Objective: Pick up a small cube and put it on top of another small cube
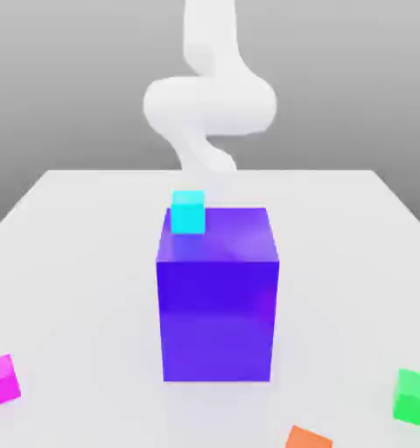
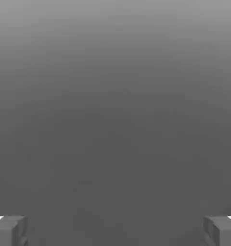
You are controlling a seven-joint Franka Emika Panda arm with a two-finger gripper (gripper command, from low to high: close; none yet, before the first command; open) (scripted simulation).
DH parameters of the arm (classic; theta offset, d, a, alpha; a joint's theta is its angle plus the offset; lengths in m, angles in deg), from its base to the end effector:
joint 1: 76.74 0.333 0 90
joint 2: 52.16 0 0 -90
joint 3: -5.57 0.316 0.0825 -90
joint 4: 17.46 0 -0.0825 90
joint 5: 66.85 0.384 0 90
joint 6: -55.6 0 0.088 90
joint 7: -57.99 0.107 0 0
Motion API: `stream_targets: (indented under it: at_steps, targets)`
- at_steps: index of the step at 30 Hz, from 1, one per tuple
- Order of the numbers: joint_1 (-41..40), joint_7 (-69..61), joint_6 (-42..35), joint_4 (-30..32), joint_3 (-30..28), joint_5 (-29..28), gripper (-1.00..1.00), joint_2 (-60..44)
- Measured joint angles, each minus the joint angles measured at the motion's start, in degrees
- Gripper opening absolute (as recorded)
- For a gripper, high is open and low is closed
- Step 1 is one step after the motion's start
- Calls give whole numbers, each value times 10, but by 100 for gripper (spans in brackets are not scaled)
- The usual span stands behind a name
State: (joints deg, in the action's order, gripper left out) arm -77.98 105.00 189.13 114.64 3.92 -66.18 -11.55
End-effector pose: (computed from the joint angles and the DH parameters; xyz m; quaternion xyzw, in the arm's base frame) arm 0.3794 -0.0228 0.6784 -0.8453 0.3959 -0.3265 0.1489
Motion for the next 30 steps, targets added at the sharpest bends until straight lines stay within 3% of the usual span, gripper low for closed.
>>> stream_targets:
  at_steps: [18, 27, 30]
  targets:
    - [-100, 67, 126, 23, -121, 72, 0, -377]
    - [-166, 95, 187, 34, -156, 115, 0, -565]
    - [-189, 84, 223, 27, -143, 142, 0, -628]
